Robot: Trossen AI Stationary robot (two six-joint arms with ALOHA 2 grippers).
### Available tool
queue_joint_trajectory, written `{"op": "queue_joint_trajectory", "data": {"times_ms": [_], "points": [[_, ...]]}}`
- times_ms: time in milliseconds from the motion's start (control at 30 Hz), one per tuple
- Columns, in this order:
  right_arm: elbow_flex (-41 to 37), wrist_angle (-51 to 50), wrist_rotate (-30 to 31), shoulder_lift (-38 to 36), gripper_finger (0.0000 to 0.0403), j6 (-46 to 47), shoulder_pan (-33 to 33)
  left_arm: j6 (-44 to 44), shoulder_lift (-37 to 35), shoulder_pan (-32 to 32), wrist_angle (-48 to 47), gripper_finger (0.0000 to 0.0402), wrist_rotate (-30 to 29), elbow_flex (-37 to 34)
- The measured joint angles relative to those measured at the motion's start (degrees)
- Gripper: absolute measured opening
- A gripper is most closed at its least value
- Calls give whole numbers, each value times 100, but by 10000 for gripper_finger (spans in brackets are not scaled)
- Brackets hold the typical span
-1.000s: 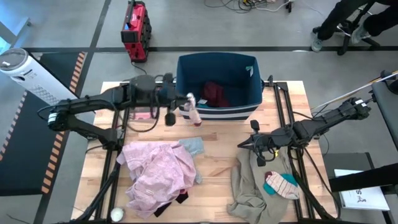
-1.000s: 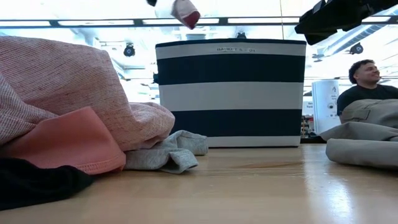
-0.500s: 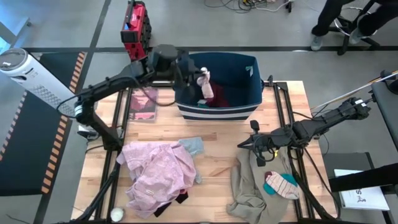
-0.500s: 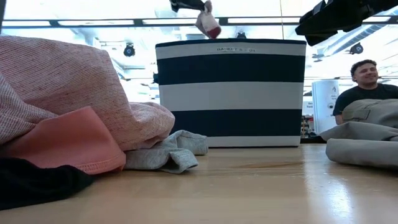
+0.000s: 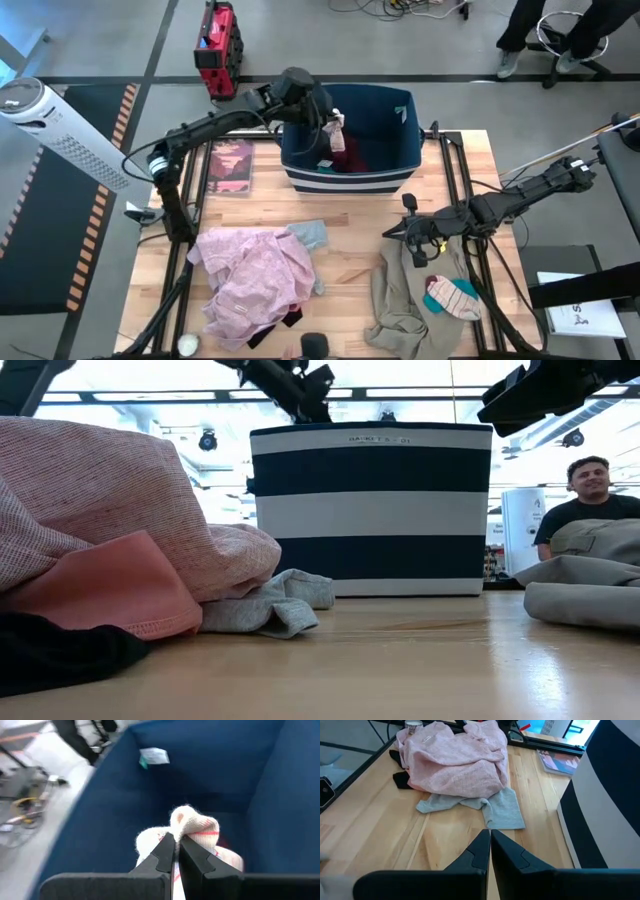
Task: Sort clothes
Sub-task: Put the light pink striped sock into the blue bin, then put the pink polo shirt into the blue bin
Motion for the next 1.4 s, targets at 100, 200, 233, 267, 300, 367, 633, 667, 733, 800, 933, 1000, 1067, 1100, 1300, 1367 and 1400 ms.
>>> {"op": "queue_joint_trajectory", "data": {"times_ms": [100,200,233,267,300,367,633,667,733,800,933,1000,1067,1100,1300,1367,1400], "points": [[0,3,0,2,0,-2,-1,19,174,92,5,1,312,40],[0,10,0,1,0,0,-1,17,291,140,-26,1,352,42],[0,9,0,2,0,-2,-2,9,312,152,-64,1,350,42],[0,15,0,2,0,-2,0,-11,322,152,-68,2,343,41],[0,17,0,2,0,-4,-1,-9,322,152,-68,3,339,43],[0,20,0,2,0,-7,-2,19,318,146,-68,13,341,43],[0,22,0,2,0,-4,-2,-21,49,87,-561,107,340,43],[0,20,0,2,0,-4,-2,-39,15,73,-650,122,339,43],[0,20,0,2,0,-6,-2,-42,-74,55,-780,151,335,43],[0,21,0,2,0,-7,0,-44,-194,25,-856,178,335,43],[0,21,0,2,0,-9,0,-81,-484,-70,-1091,223,333,43],[0,22,0,2,0,-7,-1,-165,-622,-157,-1244,238,324,43],[-5,21,0,2,0,-7,-2,-237,-767,-269,-1405,246,320,43],[-7,20,0,2,0,-11,0,-270,-842,-340,-1476,247,321,43],[-7,22,0,2,0,-22,-2,-335,-1199,-975,-2095,237,-92,43],[-7,20,0,2,0,-22,-1,-392,-1290,-1253,-2331,231,-343,40],[-7,20,0,2,0,-25,0,-460,-1340,-1398,-2468,230,-452,36]]}}
